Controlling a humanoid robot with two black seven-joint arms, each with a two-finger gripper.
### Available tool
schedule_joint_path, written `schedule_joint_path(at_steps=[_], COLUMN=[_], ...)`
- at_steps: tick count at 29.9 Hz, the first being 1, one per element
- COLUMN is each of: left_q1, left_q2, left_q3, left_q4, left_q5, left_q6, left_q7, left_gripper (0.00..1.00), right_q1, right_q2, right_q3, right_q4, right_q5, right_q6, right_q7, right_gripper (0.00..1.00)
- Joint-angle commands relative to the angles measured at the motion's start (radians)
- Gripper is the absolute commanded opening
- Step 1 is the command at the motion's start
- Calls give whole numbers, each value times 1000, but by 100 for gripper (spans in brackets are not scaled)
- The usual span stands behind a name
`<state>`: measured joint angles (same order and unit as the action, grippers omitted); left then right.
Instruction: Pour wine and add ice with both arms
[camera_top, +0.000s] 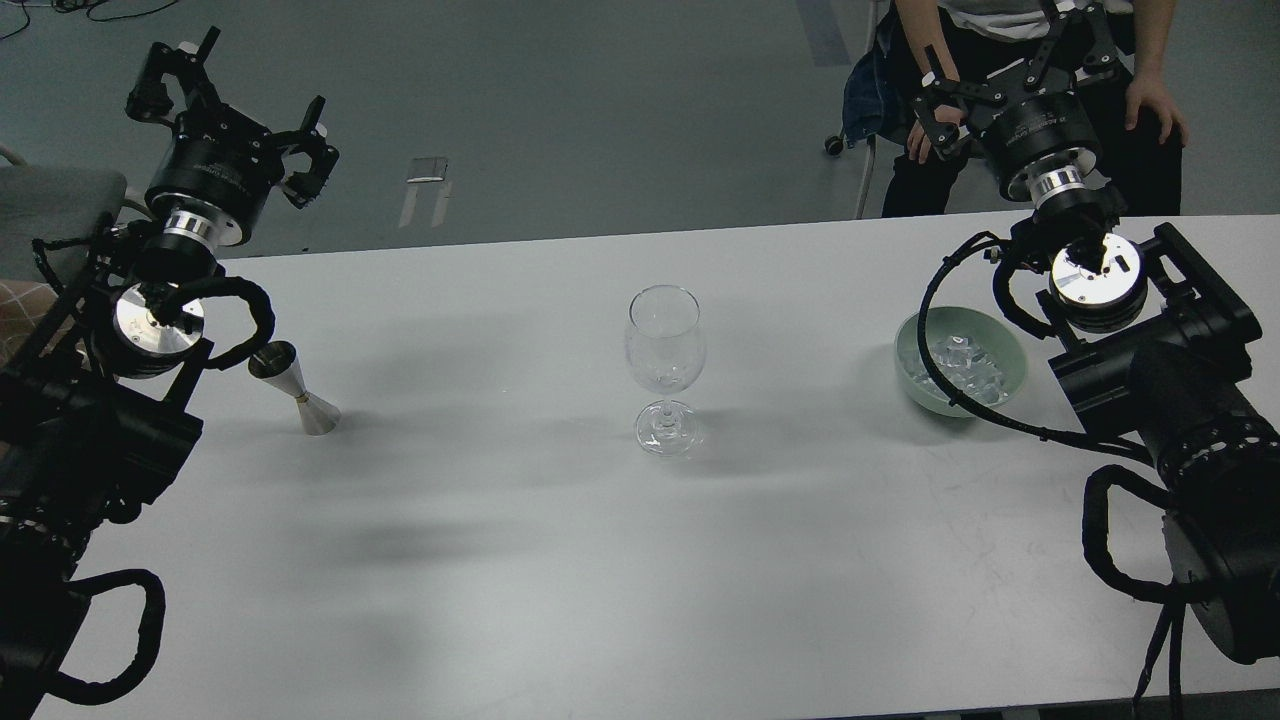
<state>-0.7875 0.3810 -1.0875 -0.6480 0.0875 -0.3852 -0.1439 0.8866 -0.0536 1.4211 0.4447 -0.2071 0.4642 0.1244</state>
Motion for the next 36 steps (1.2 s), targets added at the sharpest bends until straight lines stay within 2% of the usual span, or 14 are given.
schedule_joint_path(at_steps=[1, 12, 19, 24, 29, 36], left_q1=[1, -7, -1, 4, 2, -1], left_q2=[-1, 6, 4, 2, 1, -17], left_q3=[1, 3, -3, -20, -19, -19], left_q4=[-1, 1, 1, 1, 1, 73], left_q5=[1, 1, -2, -20, -20, -18], left_q6=[0, 17, 3, -41, -18, -15], left_q7=[0, -2, -11, -13, -5, -11], left_gripper=[99, 99, 99, 99, 99, 99], right_q1=[5, 20, 21, 23, 14, 9], right_q2=[3, -5, -17, -28, -38, -48], right_q3=[1, 1, 1, 1, 1, -1], right_q4=[0, -1, 0, -1, -3, -1], right_q5=[1, 3, 3, 3, 5, 5], right_q6=[1, -1, -1, -2, -2, 1], right_q7=[0, 0, 0, 1, 1, -2], right_gripper=[100, 100, 100, 100, 100, 100])
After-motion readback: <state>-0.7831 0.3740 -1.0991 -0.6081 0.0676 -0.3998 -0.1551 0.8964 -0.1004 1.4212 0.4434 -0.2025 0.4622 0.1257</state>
